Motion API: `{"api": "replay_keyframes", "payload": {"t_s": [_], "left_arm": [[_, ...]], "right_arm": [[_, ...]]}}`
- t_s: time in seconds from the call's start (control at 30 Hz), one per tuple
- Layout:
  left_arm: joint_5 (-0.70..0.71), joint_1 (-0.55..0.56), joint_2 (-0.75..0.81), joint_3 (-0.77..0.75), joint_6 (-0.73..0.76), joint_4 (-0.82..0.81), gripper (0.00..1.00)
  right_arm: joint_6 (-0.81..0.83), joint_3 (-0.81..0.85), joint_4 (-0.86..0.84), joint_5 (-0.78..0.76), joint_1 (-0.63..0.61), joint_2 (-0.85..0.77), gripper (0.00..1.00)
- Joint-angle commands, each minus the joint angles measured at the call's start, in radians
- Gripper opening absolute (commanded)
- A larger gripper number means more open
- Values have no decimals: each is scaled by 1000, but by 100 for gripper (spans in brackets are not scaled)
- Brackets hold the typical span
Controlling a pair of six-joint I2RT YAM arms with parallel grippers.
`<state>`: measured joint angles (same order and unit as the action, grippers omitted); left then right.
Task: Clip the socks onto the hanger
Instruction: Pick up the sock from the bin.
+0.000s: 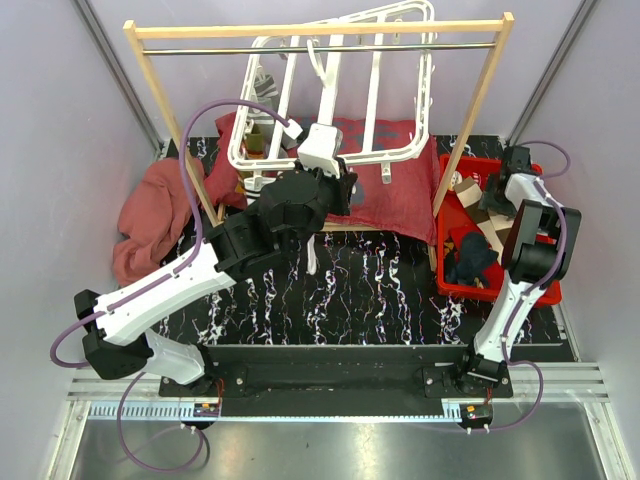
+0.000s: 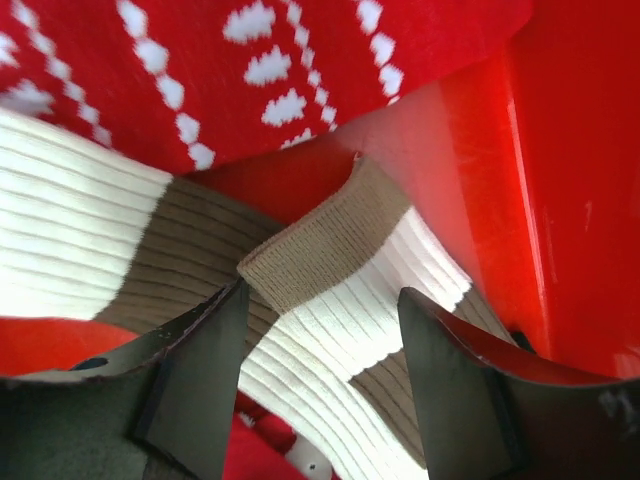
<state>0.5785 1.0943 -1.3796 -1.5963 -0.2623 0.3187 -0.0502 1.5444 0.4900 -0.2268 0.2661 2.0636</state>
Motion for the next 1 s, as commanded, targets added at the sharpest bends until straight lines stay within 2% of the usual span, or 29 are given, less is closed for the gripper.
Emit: {"api": "replay_keyframes", "payload": {"t_s": [0.0,0.2,0.47,0.8,0.9,0.97], "left_arm": [[-16,-1,22,-4,21,-50,0],[-19,-1,25,1,18,-49,0],[-23,-1,31,6,15,-49,0],[-22,-1,31,13,15,-50,0],[-20,-1,33,15,15,-50,0],[-19,-1,33,15,15,-52,0]], "right_arm": [[23,33,-21,-72,-11,21,68],[29,20,-41,-154,-11,-11,59],[20,19,-54,-198,-7,-16,42],[-16,10,-62,-57,12,35,44],[-37,10,-62,-25,30,39,40],[-42,3,-64,-14,44,38,31]]}}
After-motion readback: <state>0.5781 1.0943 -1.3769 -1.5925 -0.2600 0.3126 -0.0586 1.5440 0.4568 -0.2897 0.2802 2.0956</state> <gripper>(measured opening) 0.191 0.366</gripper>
